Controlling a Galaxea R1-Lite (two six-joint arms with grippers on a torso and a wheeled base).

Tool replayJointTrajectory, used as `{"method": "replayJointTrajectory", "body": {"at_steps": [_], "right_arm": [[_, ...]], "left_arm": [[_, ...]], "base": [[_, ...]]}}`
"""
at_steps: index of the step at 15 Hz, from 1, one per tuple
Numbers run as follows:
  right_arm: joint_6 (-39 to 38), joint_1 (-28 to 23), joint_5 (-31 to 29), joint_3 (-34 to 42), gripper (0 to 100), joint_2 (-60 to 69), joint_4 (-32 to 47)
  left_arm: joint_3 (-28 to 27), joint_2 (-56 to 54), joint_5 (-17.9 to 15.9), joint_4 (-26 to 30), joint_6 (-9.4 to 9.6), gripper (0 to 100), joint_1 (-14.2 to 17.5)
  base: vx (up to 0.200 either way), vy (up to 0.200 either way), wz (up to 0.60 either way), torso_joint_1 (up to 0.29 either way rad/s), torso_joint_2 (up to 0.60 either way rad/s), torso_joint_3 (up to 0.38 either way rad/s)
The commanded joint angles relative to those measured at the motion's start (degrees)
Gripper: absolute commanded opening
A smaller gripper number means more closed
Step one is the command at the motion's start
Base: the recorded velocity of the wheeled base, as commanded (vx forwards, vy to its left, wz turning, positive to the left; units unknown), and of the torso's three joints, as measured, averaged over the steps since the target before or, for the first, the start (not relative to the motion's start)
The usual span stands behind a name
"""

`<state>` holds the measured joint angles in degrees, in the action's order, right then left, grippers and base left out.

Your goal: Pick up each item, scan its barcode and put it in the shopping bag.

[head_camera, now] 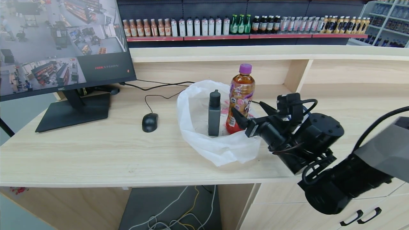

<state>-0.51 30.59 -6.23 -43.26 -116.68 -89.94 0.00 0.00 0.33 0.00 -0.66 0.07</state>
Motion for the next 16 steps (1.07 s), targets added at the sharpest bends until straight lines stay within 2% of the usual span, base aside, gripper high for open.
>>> {"method": "replayJointTrajectory", "body": {"at_steps": [1, 9, 11, 13, 14, 16], "right_arm": [[0.86, 2.90, -0.01, 9.07, 100, 13.93, -0.06], [0.95, 1.05, -0.01, 43.09, 100, 46.01, -0.06], [0.86, 1.05, -0.10, 43.26, 100, 51.02, 0.65], [0.95, 1.05, 0.08, 43.26, 100, 58.05, 9.61], [0.78, 1.14, 0.08, 43.26, 100, 64.38, 18.66], [0.69, 2.99, 0.52, 43.26, 100, 80.99, 43.89]], "left_arm": [[0.00, 0.00, 0.02, 0.00, -0.04, 100, 0.01], [0.00, 0.00, 0.02, 0.00, -0.04, 100, 0.01], [0.00, 0.00, 0.02, 0.00, -0.04, 100, 0.01], [0.00, 0.00, 0.02, 0.00, -0.04, 100, 0.01], [0.00, 0.00, 0.02, 0.00, -0.04, 100, 0.01], [0.00, 0.00, 0.02, 0.00, -0.04, 100, 0.01]], "base": [[0.000, 0.000, 0.00, 0.000, 0.00, 0.000], [0.000, 0.000, 0.00, 0.000, 0.00, 0.000], [0.000, 0.000, 0.00, 0.000, 0.00, 0.000], [0.000, 0.000, 0.00, 0.000, 0.00, 0.000], [0.000, 0.000, 0.00, 0.000, 0.00, 0.000], [0.000, 0.000, 0.00, 0.000, 0.00, 0.000]]}}
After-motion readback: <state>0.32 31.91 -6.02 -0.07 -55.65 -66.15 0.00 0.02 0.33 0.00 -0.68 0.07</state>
